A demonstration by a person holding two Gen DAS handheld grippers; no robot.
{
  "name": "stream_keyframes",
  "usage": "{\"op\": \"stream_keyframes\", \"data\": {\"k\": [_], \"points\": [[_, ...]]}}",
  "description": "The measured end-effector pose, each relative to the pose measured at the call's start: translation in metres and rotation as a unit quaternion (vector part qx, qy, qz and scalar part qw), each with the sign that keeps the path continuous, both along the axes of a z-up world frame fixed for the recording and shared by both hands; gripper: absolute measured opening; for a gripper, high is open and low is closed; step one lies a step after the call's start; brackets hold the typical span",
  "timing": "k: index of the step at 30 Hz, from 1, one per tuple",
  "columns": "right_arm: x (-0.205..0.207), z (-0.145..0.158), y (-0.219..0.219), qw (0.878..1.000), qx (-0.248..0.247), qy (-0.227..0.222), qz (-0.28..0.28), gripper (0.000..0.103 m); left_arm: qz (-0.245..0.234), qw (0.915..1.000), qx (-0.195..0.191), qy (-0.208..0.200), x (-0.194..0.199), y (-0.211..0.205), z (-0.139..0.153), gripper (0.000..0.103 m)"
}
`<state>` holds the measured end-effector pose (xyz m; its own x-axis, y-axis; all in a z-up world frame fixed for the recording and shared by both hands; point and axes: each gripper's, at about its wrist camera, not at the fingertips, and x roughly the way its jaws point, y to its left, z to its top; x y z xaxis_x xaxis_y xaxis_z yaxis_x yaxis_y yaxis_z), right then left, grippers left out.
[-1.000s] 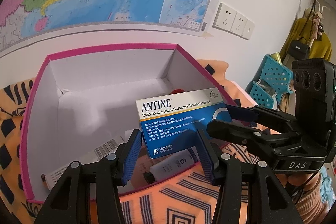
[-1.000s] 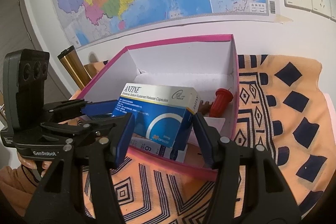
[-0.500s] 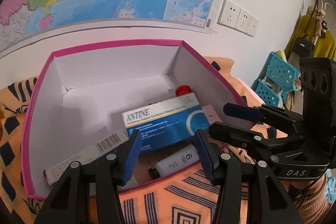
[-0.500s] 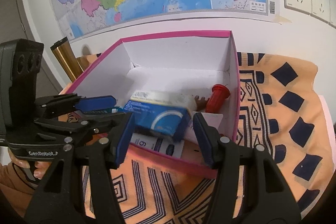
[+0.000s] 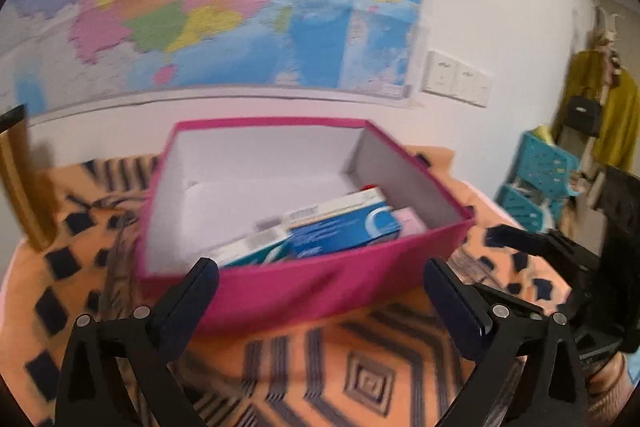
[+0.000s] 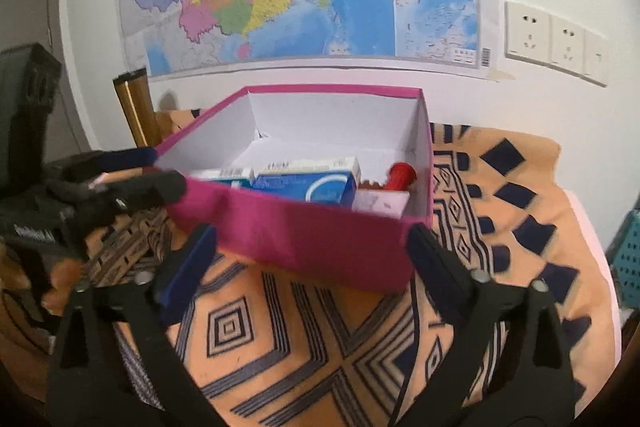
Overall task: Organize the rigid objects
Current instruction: 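Withdraw the right gripper up out of the magenta box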
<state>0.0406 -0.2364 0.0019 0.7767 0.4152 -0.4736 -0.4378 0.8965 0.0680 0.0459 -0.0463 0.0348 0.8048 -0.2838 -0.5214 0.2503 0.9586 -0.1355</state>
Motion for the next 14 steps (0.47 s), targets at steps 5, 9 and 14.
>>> {"op": "stream_keyframes", "data": {"k": [5,9,14], "points": [[-0.013,-0.013,0.008,1.0,-0.008,0.01,-0.001,0.1,0.038,0.9992,0.013,0.007,-0.019,0.01,-0.011,0.103],[-0.02,-0.019,0.015,1.0,-0.007,0.018,0.008,0.1,0.051,0.9983,0.021,0.019,-0.03,0.013,-0.021,0.103],[-0.029,-0.02,0.022,1.0,-0.005,0.017,0.019,0.1,0.064,0.9971,0.03,0.027,-0.044,0.012,-0.03,0.103]]}}
